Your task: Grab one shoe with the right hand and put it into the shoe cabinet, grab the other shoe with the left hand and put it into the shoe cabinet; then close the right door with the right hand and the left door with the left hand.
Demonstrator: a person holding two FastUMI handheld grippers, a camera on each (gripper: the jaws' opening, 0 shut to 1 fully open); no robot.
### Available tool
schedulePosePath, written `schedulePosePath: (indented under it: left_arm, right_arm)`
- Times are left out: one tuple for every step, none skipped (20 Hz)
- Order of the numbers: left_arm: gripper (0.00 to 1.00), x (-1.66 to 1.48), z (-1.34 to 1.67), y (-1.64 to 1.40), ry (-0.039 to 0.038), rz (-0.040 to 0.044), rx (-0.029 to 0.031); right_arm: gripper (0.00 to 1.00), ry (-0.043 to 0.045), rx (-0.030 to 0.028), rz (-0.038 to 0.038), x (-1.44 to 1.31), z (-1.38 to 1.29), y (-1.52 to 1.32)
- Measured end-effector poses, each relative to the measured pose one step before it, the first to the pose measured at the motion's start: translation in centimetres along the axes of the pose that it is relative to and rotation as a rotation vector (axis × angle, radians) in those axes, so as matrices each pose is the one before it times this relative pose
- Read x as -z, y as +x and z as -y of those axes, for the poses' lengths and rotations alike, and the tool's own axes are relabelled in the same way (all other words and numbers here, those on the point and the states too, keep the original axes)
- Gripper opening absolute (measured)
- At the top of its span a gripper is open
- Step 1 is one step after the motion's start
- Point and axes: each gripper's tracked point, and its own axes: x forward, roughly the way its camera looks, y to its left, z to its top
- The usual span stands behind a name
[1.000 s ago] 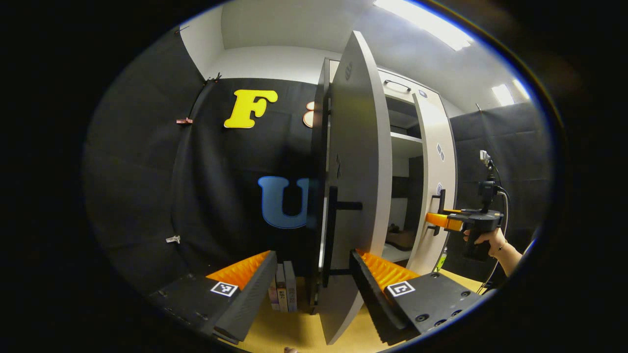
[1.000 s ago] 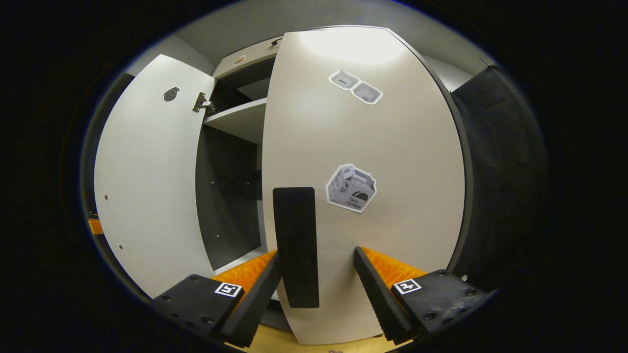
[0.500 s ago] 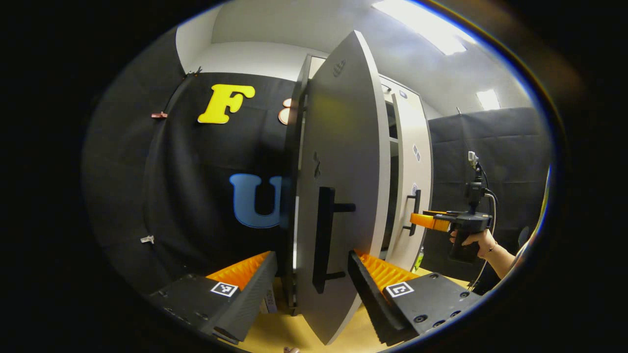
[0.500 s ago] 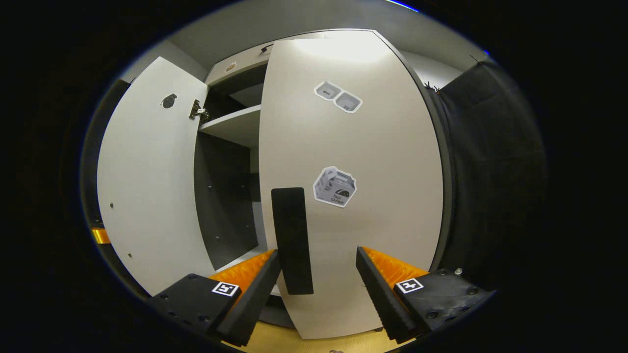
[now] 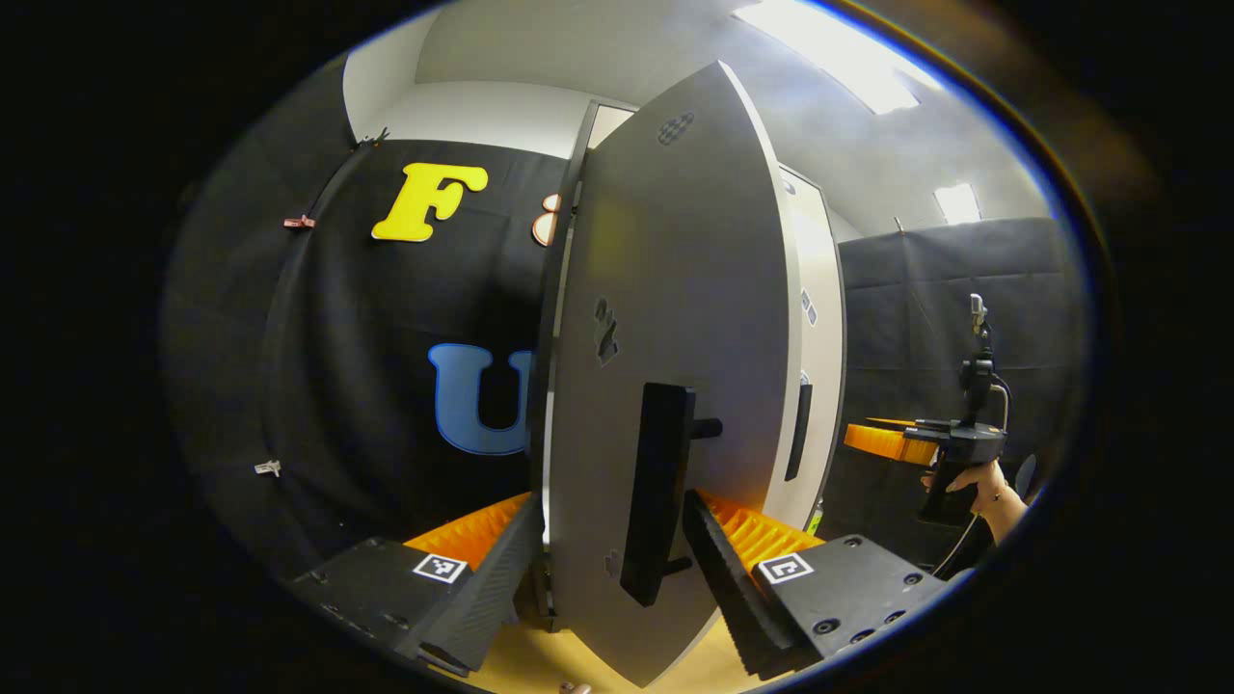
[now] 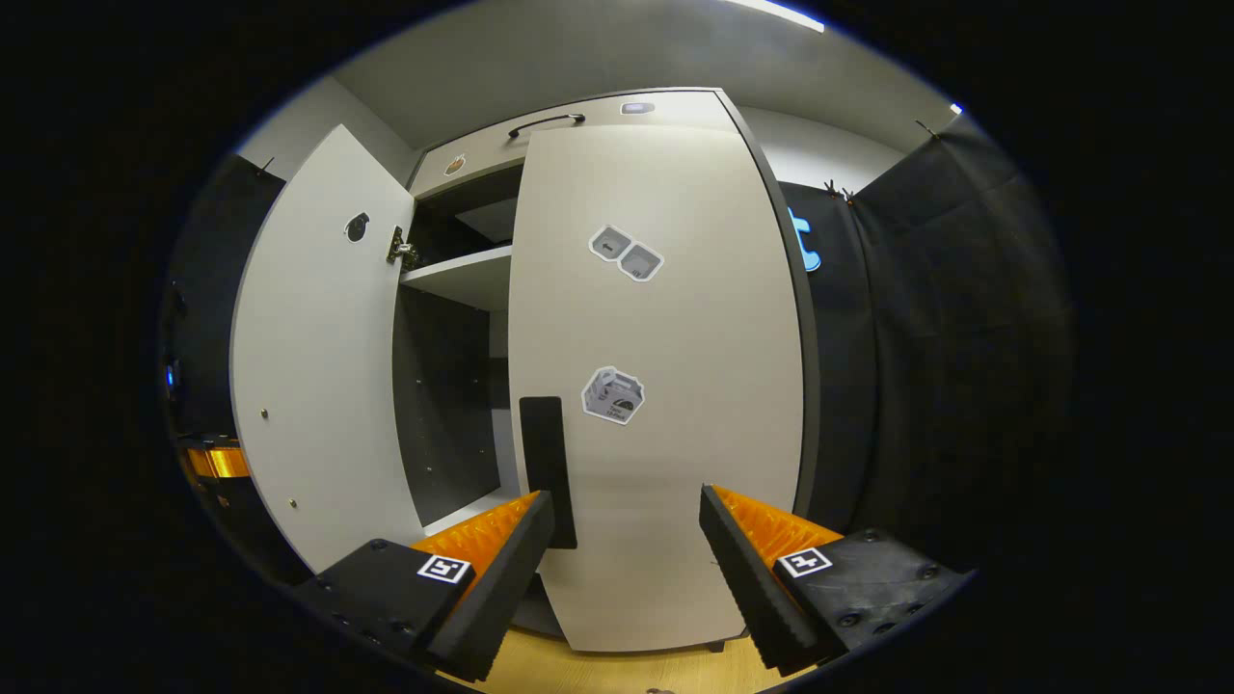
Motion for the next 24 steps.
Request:
schedulePosePath:
  left_arm:
    - [0.93,0.088,0.455,0.413,0.00545,-0.00218,0.00709]
    - [0.93,0.024,0.516,0.426,0.00776,-0.00160,0.00988]
    - [0.93,0.092,0.633,0.575,0.00476,-0.00099,0.01210]
    - [0.93,0.135,0.638,0.634,0.00200,-0.00318,0.01649]
    - [0.93,0.117,0.804,0.730,-0.00108,-0.00268,0.01881]
    - [0.93,0.118,0.738,0.696,0.00097,-0.00094,0.01627]
    - [0.93,0.050,0.681,0.757,0.00130,0.00185,0.01269]
    - [0.93,0.066,0.740,0.939,0.00043,-0.00013,0.01163]
    - [0.94,-0.043,0.350,0.904,0.01162,0.00126,-0.00092]
    - [0.95,-0.085,0.402,0.927,0.02023,-0.00131,0.00177]
    - [0.97,0.041,0.555,1.105,0.01315,0.00144,0.00522]
    - [0.98,0.136,0.627,0.883,0.01101,0.00047,0.00149]
    - [0.98,0.092,0.476,0.951,0.00531,0.00257,-0.00222]
    - [0.98,0.133,0.401,0.963,-0.00506,0.00231,-0.00026]
    - [1.00,0.097,0.124,1.087,-0.01475,0.00161,0.00139]
    - [0.98,0.104,0.169,0.741,-0.01877,-0.00087,0.00487]
    - [0.98,-0.012,-0.024,0.788,-0.01874,0.00204,-0.00030]
    - [0.96,0.070,0.017,0.704,-0.01436,0.00033,-0.00258]
    - [0.98,0.071,0.244,0.372,-0.00776,0.00159,-0.00293]
    - [0.99,-0.121,0.058,0.422,-0.00058,0.00196,-0.00792]
    - [0.99,0.006,0.367,0.428,0.00420,-0.00095,-0.00615]
    - [0.99,-0.055,0.168,0.494,0.00791,0.00101,-0.01310]
    - [0.98,-0.006,0.075,0.477,0.01192,-0.00154,-0.01425]
    - [0.97,-0.166,0.065,0.315,0.01215,0.00049,-0.01916]
  right_arm:
    - [0.99,-0.00071,0.00495,-0.00584,0.130,0.434,-0.127]
    - [0.99,0.00196,0.00244,-0.00868,0.155,0.338,-0.120]
    - [0.99,0.00414,0.00152,-0.00597,0.159,0.392,-0.178]
    - [0.99,0.00243,0.00128,-0.00317,0.052,0.346,-0.234]
    - [1.00,-0.00158,0.00560,-0.00274,0.065,0.429,-0.219]
    - [1.00,-0.00484,0.00760,-0.00344,0.093,0.546,-0.163]
    - [1.00,-0.00423,0.01072,-0.00279,-0.042,0.670,-0.264]
    - [1.00,-0.00041,0.01063,-0.00132,-0.046,0.682,-0.207]
    - [1.00,0.00311,0.00985,-0.00061,-0.105,0.696,-0.293]
    - [1.00,0.00237,0.01329,0.00247,-0.100,0.801,-0.230]
    - [1.00,0.00071,0.01451,0.00157,-0.089,0.823,-0.199]
    - [1.00,0.00198,0.01612,-0.00214,0.024,0.799,-0.218]
    - [0.99,0.00422,0.01334,-0.00218,-0.001,0.784,-0.194]
    - [0.99,0.00631,0.01391,-0.00285,0.012,0.779,-0.182]
    - [0.99,0.00592,0.00889,-0.00261,-0.012,0.646,-0.234]
    - [0.99,0.00290,0.00938,-0.00218,0.021,0.580,-0.203]
    - [0.98,0.00023,0.00659,-0.00079,0.004,0.528,-0.189]
    - [0.98,-0.00271,0.00566,-0.00069,-0.021,0.519,-0.269]
    - [0.98,-0.00434,0.00552,-0.00097,0.009,0.433,-0.163]
    - [0.98,-0.00467,-0.00028,-0.00373,0.017,0.259,0.160]
    - [0.98,-0.00275,0.00102,-0.00108,0.085,0.297,-0.170]
    - [0.98,0.00042,-0.00129,0.00008,-0.020,0.288,-0.319]
    - [0.98,0.00003,-0.00215,-0.00045,-0.014,0.166,-0.187]
    - [0.98,-0.00128,-0.00244,0.00010,-0.110,0.258,-0.307]
